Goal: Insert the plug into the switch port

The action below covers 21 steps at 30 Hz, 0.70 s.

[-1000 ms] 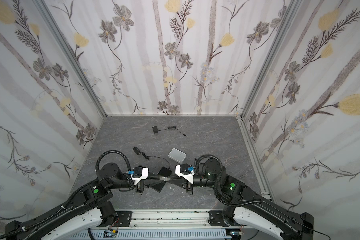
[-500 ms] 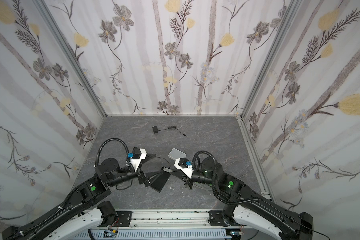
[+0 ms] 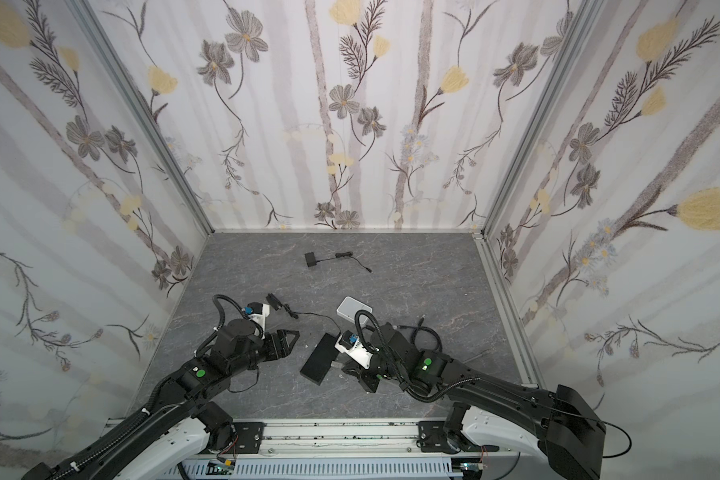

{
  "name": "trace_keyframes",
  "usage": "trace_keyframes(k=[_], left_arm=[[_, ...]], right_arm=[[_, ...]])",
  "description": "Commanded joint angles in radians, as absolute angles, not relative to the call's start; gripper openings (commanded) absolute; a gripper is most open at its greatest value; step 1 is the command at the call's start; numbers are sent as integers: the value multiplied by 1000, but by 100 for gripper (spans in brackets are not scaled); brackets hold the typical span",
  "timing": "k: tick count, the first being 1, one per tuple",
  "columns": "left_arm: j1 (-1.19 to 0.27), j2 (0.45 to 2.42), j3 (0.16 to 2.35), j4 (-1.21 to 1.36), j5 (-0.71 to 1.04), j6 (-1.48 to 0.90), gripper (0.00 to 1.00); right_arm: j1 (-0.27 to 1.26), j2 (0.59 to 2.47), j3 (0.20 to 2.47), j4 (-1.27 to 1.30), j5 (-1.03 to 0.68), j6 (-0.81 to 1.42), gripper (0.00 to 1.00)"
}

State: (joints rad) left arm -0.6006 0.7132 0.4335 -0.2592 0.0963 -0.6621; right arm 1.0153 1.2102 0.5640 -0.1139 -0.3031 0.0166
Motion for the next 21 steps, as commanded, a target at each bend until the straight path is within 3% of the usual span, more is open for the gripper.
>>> trace_keyframes(k=[1,12,21], left_arm=[[-598,717,401,-260,93,-739,74],[-598,891,326,-98,240,-768,68],[-599,1002,340,-47,301,-731,63]], right_arm=[[1043,1269,586,-107,-278,50,0],[1149,1433,556,36,-60,228,0],[1213,1512,433,346,57,147,0]])
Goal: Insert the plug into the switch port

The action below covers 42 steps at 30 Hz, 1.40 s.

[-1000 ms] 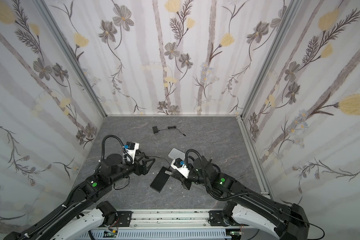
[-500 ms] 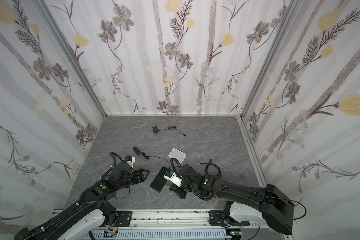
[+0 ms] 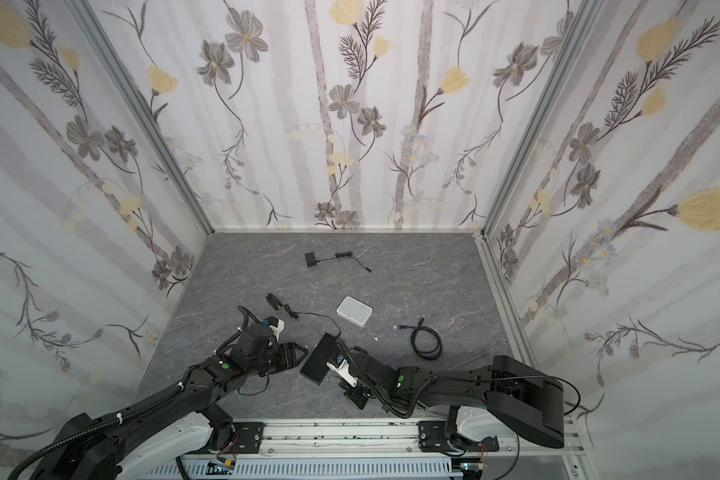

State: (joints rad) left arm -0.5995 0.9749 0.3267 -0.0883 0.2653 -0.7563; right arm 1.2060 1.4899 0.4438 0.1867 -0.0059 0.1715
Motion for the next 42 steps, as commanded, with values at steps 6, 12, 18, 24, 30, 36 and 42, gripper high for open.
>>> trace_keyframes(k=[6,12,18,24,30,36,42], left_arm=[[-597,1094,382,-36,339,-697,62],[-597,1140,403,-19,352,-680,61],[-597,1189,408,-20,384,-664,54],[-598,1208,410,-20,400,-652,53],[-598,1241,424,-12,404,-647,54],[-598,1282,426,4,409,-643,53],[-597,1311,426,18,418,-638,50]], right_arm=[[1224,1555,415,408,92,141,0],[1227,1575,377,476,114,119,0],[1227,1634,389,495,118,96,0],[1227,1653,403,512,117,98,0],[1227,1664,415,519,127,97,0],[1226,1674,426,518,144,89,0],[1222,1687,431,528,144,86,0]])
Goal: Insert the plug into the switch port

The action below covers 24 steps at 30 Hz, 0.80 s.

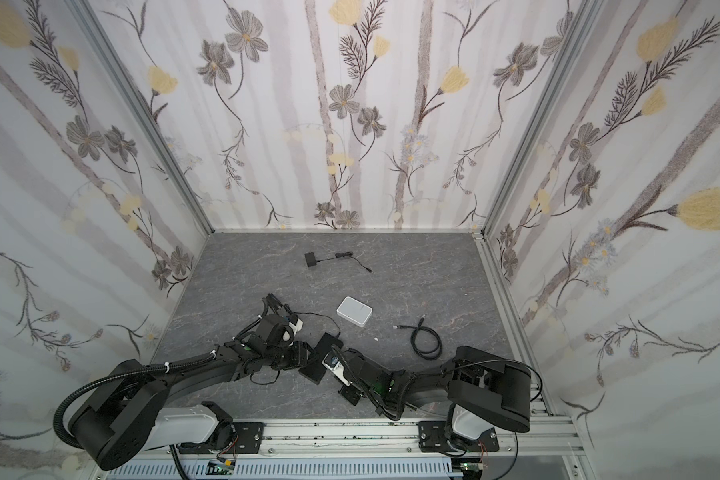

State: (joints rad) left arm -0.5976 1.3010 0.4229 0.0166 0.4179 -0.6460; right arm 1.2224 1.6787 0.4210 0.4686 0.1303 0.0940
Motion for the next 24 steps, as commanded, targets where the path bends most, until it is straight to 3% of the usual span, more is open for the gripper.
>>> trace_keyframes(k=[1,24], left_arm=[[-598,1313,426,17,419,-638,50],[-600,1315,419,24,423,-650,49]], right_arm=[[1222,1687,431,528,144,87,0],[1220,1689,431,590,103,95,0]])
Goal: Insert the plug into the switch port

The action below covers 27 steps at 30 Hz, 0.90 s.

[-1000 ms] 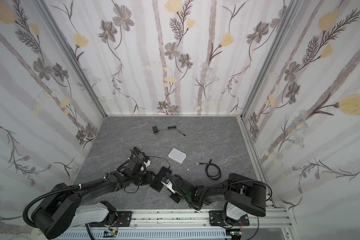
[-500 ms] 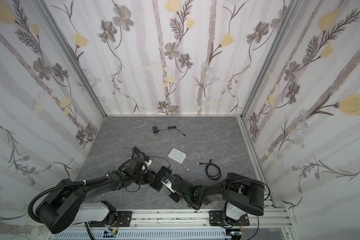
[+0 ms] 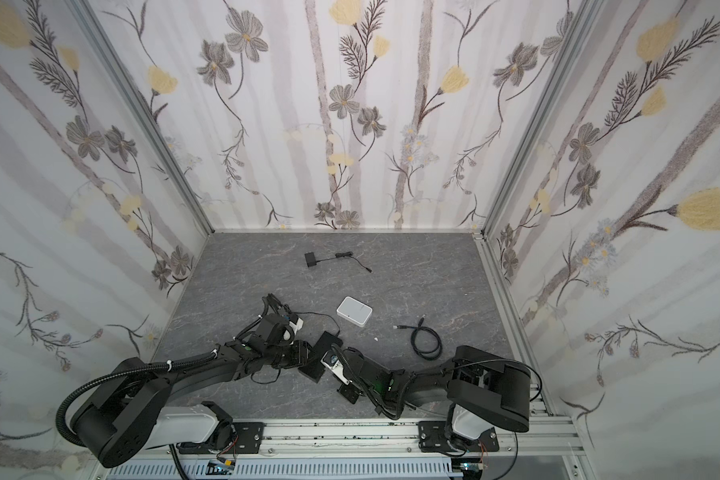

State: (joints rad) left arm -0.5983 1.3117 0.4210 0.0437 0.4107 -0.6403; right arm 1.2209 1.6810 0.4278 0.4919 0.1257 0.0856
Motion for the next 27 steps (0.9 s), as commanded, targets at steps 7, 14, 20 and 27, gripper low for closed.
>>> trace_keyframes(k=[7,14,20,27], left_arm=[[-608,1311,414,28,424,-657,49],[-630,1275,384,37,412,-688,49],[-653,1214,352,27,388,-715,49],[-669,1177,330,23,373,-730,49]], right_arm=[[1215,1730,461,583,104,101,0],[1210,1731,486,575,105,100,0],[1200,1716,502,554,124,116,0],[1191,1701,506,548,102,122,0]])
